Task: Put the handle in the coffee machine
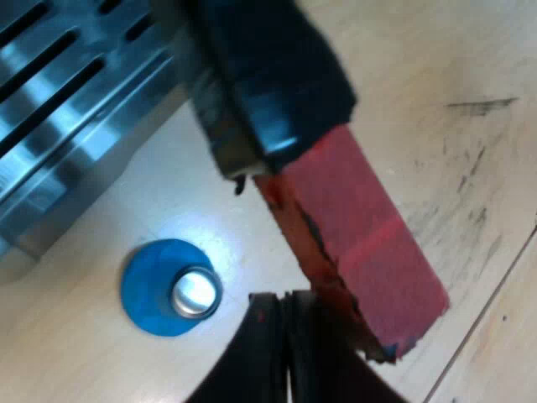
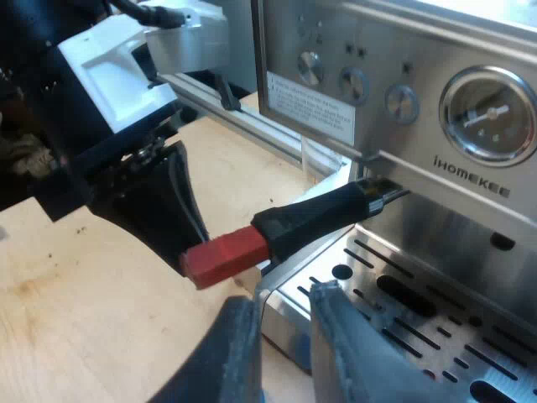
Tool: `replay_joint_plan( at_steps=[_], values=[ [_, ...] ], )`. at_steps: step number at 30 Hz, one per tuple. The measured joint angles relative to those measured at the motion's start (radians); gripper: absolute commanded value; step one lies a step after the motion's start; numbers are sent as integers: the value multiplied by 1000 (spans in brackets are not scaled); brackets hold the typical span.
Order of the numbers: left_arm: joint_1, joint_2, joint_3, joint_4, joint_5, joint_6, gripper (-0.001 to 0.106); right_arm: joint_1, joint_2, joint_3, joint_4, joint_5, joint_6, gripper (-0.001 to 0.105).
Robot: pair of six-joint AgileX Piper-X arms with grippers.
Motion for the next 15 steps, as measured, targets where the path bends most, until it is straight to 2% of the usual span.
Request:
replay_joint_plan(
  at_steps=[5,9,15],
  values=[
    [-77,0,2,-42,-15,-66,0,0,0,0,8,0,4,17],
    [-131,0,3,-54,-23,-75,0,0,0,0,50,0,52,17],
    [-146,0,12,-84,-9,-77,0,0,0,0,115,-2,107,17]
  ],
)
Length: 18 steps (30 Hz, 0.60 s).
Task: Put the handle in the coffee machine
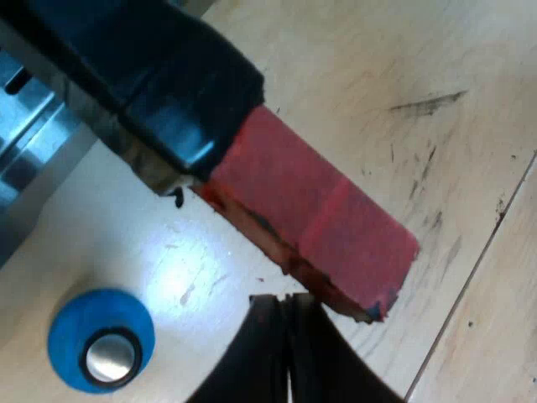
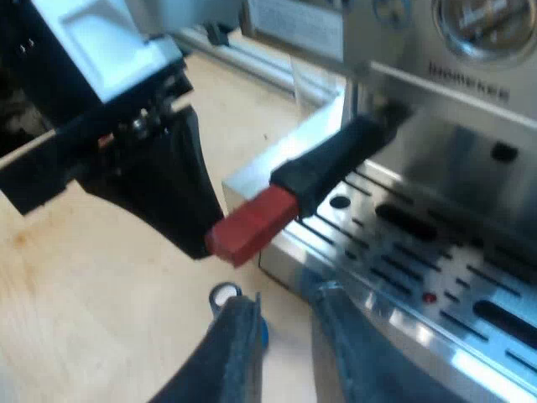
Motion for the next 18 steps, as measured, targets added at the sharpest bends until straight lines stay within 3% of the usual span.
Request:
replay_joint_plan(
  at_steps=[5,9,18],
  values=[
    [-2,0,5,-54,8,22,0,0,0,0,2,0,16,17],
    [0,0,17,-81,32,26,0,0,0,0,4,0,75,17],
    [-2,0,16,-68,11,32,0,0,0,0,4,0,88,17]
  ],
)
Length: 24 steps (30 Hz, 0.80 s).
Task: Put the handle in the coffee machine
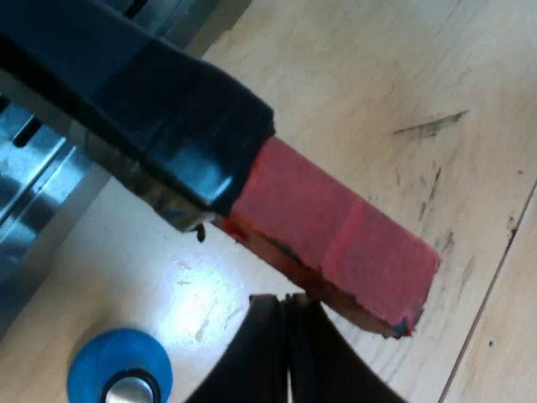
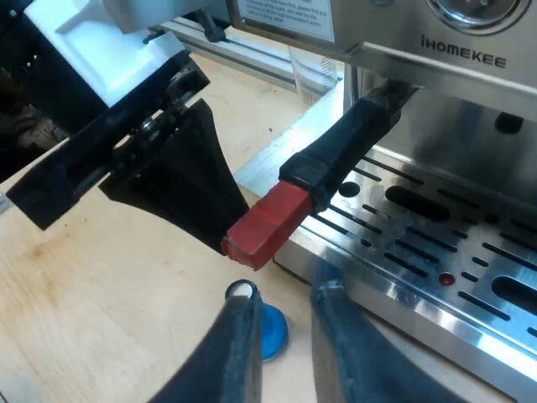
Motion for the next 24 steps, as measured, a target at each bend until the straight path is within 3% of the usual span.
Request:
replay_joint_plan(
  at_steps=[4,8,12,15,24],
  values=[
    [-3,0,-12,29,-35,86,0,0,0,0,0,0,0,20],
    [17,-8,-26,96,-12,177,0,0,0,0,0,-8,0,42],
    [89,-46,-20,99,0,185,0,0,0,0,0,-41,1,58],
    [155,-93,-1,99,-12,185,0,0,0,0,0,-42,1,63],
    [317,-242,34,157,-41,188,0,0,0,0,0,-62,31,67]
  ],
)
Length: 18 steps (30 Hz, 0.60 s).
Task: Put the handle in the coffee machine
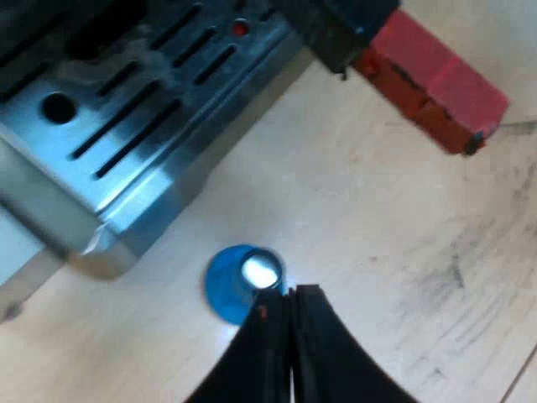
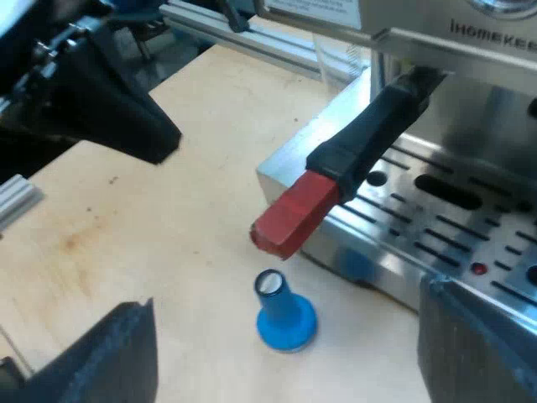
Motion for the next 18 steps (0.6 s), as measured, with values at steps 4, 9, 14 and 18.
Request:
replay_joint_plan(
  at_steps=[4,9,14,18],
  values=[
    [21,-32,0,31,-11,2,0,0,0,0,0,-18,7,67],
    [21,-65,0,52,-17,-3,23,0,0,0,23,-18,7,67],
    [21,-96,0,52,-48,-26,52,0,0,0,61,-18,8,67],
    [21,-100,-3,59,-59,-41,64,-6,0,0,61,-18,8,67]
  ],
)
